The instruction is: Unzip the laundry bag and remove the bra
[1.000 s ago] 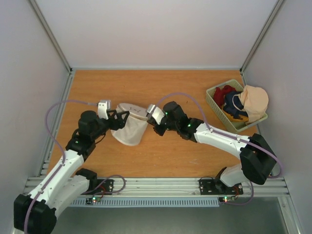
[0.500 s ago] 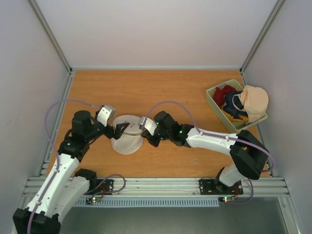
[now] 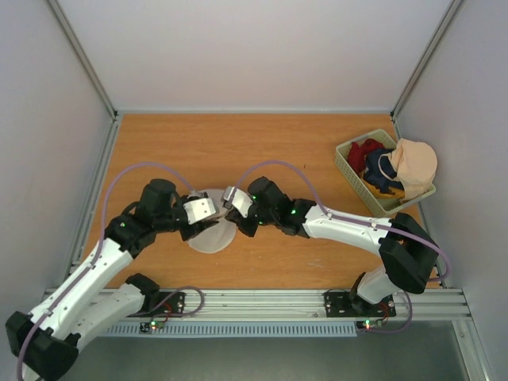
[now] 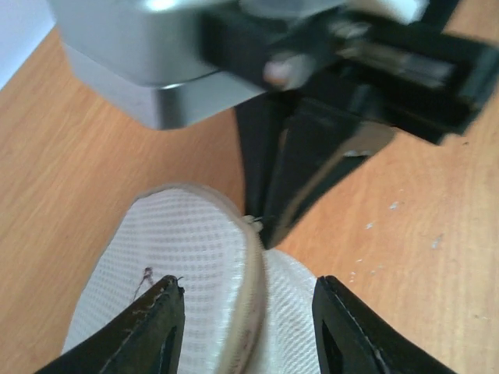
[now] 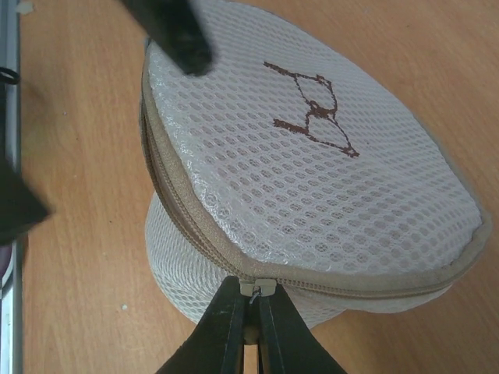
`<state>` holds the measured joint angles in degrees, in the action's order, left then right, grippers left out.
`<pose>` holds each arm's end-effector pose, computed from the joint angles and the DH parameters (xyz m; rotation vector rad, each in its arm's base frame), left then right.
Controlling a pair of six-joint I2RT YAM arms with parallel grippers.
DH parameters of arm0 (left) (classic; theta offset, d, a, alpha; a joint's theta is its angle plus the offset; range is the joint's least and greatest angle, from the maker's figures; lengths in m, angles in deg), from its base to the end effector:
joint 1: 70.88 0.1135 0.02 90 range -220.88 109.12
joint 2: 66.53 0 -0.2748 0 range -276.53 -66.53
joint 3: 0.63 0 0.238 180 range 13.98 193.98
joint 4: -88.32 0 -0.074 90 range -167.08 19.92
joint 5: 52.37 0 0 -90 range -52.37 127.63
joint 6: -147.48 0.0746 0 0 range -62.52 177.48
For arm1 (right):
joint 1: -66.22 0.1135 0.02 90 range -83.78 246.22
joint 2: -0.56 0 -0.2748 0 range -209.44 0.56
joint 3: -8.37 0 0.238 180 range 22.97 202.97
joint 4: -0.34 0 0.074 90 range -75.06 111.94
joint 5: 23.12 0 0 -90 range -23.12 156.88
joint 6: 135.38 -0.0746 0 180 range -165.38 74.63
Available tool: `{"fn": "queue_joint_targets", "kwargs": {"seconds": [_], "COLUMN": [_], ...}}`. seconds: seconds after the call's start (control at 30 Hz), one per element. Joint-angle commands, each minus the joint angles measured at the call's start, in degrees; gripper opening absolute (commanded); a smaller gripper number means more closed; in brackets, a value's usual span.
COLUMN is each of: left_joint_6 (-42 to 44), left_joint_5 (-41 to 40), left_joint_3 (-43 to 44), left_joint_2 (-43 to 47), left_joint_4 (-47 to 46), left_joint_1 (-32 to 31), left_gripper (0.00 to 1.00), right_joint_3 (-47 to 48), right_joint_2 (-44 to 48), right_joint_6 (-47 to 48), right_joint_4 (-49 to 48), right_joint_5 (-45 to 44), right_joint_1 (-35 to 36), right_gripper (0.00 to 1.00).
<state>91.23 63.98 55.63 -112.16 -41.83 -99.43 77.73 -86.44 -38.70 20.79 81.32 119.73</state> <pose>0.1343 -0.1107 0.2648 1.3462 1.7550 -0.4667 0.1917 0.2905 0.2256 -1.2797 1.9244 0.7143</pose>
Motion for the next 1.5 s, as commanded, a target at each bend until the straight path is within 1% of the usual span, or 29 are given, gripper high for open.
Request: {"fn": "queue_joint_targets", "kwargs": {"seconds": [0.0,0.03,0.07,0.13,0.17,0.23,0.3,0.33,0.47,0.73,0.77,0.8,0.87,0.93,0.97,1.07,1.2,1.3,1.47], "left_joint_6": [6.72,7.60,8.16,10.10,10.54,10.35,10.04,9.81,10.71,14.33,14.34,13.98,13.06,12.86,12.97,14.92,22.45,27.73,29.95], "left_joint_5": [-8.66,-8.78,-7.77,-4.55,-4.24,-6.56,-9.31,-10.12,-11.82,-15.02,-15.59,-16.36,-16.21,-14.63,-14.06,-13.60,-13.48,-9.53,-3.27], "left_joint_3": [1.78,1.62,1.73,2.17,2.02,1.36,0.76,0.63,-0.51,-3.34,-3.66,-3.77,-3.79,-3.97,-4.20,-6.08,-10.72,-13.06,-14.28], "left_joint_2": [-3.53,-3.93,-4.16,-4.01,-3.96,-4.49,-4.70,-4.74,-5.44,-6.15,-6.14,-6.22,-6.11,-5.66,-5.29,-3.08,0.49,3.84,7.54], "left_joint_4": [0.06,-0.05,0.50,2.72,3.05,1.18,-1.65,-2.83,-4.01,-7.50,-8.75,-9.84,-11.10,-10.79,-10.69,-12.98,-18.16,-19.28,-19.01], "left_joint_1": [-1.13,-1.50,-1.66,-1.66,-1.80,-2.02,-2.02,-2.02,-2.03,-2.12,-2.18,-2.20,-2.18,-2.37,-2.41,-2.56,-2.56,-2.54,-2.55], "left_gripper": [0.42,0.41,0.44,0.51,0.52,0.45,0.37,0.35,0.32,0.33,0.31,0.27,0.17,0.03,0.01,0.01,0.01,0.01,0.01], "right_joint_3": [1.23,1.29,1.46,1.72,1.81,2.00,2.02,2.02,1.80,2.01,2.04,2.02,2.02,2.14,2.11,2.40,2.81,3.73,4.04], "right_joint_2": [1.81,1.81,1.79,1.58,1.45,1.20,1.29,1.28,1.61,1.70,1.64,1.62,1.66,1.79,2.08,2.47,1.85,0.70,0.62], "right_joint_6": [0.79,0.84,0.88,1.20,1.31,1.48,1.58,1.65,1.93,1.94,2.00,2.02,2.18,1.85,1.39,-0.23,-0.59,0.15,-0.58], "right_joint_4": [-0.79,-0.83,-0.77,-0.59,-0.45,-0.32,-0.39,-0.32,-0.05,-0.22,-0.27,-0.31,-0.20,-0.20,-0.28,0.93,5.93,10.53,13.24], "right_joint_5": [0.91,1.01,1.03,0.59,0.26,0.51,0.84,0.93,0.72,1.18,1.51,2.08,2.70,2.70,2.55,1.97,-1.03,-2.75,-5.98], "right_joint_1": [0.80,0.88,0.89,0.89,0.89,0.89,0.89,0.89,0.89,0.89,0.89,0.93,0.98,0.92,0.62,-1.93,-7.12,-10.27,-16.36], "right_gripper": [0.01,0.01,0.01,0.01,0.01,0.01,0.01,0.01,0.01,0.01,0.01,0.01,0.01,0.01,0.01,0.01,0.01,0.01,0.01]}}
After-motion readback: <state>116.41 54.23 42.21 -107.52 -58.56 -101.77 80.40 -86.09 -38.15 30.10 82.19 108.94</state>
